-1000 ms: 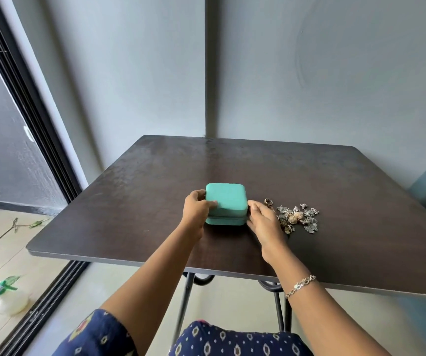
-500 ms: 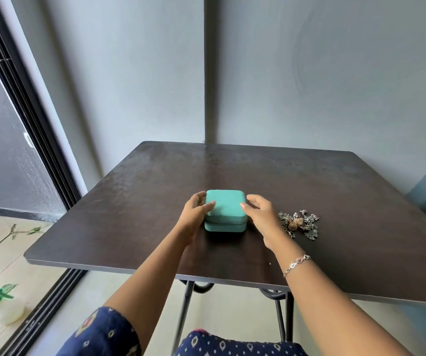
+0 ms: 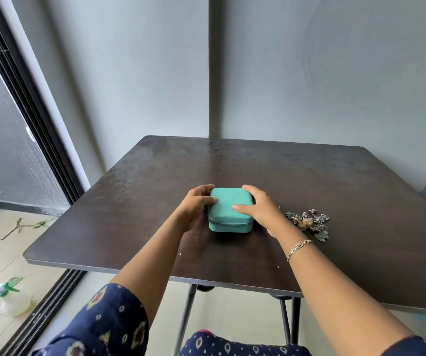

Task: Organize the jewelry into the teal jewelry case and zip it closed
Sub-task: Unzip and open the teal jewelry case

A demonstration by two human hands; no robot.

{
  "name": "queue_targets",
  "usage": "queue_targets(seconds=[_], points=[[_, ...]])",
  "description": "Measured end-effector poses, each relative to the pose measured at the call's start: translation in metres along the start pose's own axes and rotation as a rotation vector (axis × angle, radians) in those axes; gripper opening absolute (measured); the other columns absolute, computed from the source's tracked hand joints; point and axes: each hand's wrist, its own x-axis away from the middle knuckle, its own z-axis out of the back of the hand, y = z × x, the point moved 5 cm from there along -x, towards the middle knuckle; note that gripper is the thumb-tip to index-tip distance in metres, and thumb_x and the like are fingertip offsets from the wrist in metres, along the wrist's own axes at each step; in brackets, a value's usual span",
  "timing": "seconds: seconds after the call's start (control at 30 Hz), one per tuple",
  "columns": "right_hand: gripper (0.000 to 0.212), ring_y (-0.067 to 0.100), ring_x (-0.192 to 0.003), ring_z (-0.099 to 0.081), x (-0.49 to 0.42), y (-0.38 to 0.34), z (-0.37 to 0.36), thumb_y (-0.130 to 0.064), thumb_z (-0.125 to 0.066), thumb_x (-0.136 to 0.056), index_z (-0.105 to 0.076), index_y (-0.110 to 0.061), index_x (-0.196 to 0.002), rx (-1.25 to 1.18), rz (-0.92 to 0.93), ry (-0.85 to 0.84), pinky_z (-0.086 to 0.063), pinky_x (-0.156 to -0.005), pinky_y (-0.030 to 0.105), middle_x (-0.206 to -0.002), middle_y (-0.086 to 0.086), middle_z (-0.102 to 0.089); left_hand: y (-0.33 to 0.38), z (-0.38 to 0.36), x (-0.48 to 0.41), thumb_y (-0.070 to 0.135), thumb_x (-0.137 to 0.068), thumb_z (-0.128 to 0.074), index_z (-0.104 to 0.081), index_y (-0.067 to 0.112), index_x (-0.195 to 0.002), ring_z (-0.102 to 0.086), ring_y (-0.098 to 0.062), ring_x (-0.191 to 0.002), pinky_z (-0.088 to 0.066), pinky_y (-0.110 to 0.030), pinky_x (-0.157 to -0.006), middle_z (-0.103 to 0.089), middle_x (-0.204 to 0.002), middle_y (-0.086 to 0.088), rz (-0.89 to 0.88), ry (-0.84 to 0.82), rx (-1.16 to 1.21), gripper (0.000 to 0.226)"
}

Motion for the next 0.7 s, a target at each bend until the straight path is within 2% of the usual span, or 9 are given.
queue_targets(seconds=[0.13,0.27,0.4,0.5,0.63,0.7], points=[[0.069,0.015,-0.115,-0.044,-0.003,0.004,-0.001,-0.014,-0.071,-0.078,-0.037,-0.012,-0.139,-0.036,0.011,0.005,-0.034,-0.093,0.021,-0.137,0.006,-0.043,0.015,-0.007,-0.005,-0.016,-0.084,-0.039,-0.048,0.003,-0.128,-0.051,-0.019,-0.099,-0.044,-0.024,-0.083,-0.053,-0.114,-0.009,-0.040,-0.057,-0.224,0.048],[0.070,0.012,-0.109,-0.042,-0.005,0.012,-0.003,-0.015,-0.071,-0.078,-0.035,-0.016,-0.138,-0.077,0.007,-0.001,-0.035,-0.092,0.022,-0.134,0.004,-0.043,0.020,-0.013,-0.008,-0.001,-0.091,-0.044,-0.053,0.014,-0.124,-0.052,-0.020,-0.097,-0.044,-0.032,-0.091,-0.055,-0.113,-0.010,-0.060,-0.018,-0.503,0.037],[0.077,0.014,-0.113,-0.043,-0.011,0.014,-0.004,-0.013,-0.071,-0.078,-0.028,-0.019,-0.141,-0.129,-0.012,-0.094,-0.034,-0.092,0.022,-0.135,0.001,-0.040,0.010,-0.016,-0.008,0.006,-0.094,-0.041,-0.046,0.014,-0.130,-0.050,-0.026,-0.114,-0.041,-0.033,-0.095,-0.050,-0.131,-0.012,-0.088,0.057,-0.589,0.037],[0.078,0.012,-0.112,-0.044,-0.018,0.011,-0.001,-0.011,-0.072,-0.077,-0.029,-0.018,-0.141,-0.115,-0.022,-0.190,-0.035,-0.092,0.021,-0.129,-0.001,-0.041,0.008,-0.018,-0.005,0.011,-0.097,-0.037,-0.044,0.016,-0.131,-0.049,-0.027,-0.114,-0.040,-0.032,-0.091,-0.046,-0.134,-0.012,-0.093,0.093,-0.606,0.035],[0.069,0.016,-0.111,-0.050,-0.028,0.014,0.004,-0.017,-0.077,-0.072,-0.042,-0.018,-0.131,-0.046,-0.064,-0.260,-0.042,-0.099,0.029,-0.122,0.003,-0.052,0.008,-0.018,0.000,0.015,-0.098,-0.037,-0.040,0.014,-0.134,-0.047,-0.028,-0.117,-0.037,-0.030,-0.090,-0.045,-0.135,-0.013,-0.111,0.150,-0.653,0.036],[0.050,0.015,-0.104,-0.053,-0.033,0.013,0.006,-0.022,-0.071,-0.078,-0.051,-0.017,-0.123,-0.020,-0.066,-0.264,-0.044,-0.093,0.028,-0.114,0.003,-0.056,0.008,-0.018,0.002,0.015,-0.098,-0.036,-0.040,0.014,-0.134,-0.046,-0.029,-0.118,-0.035,-0.030,-0.091,-0.046,-0.136,-0.013,-0.129,0.172,-0.674,0.037]])
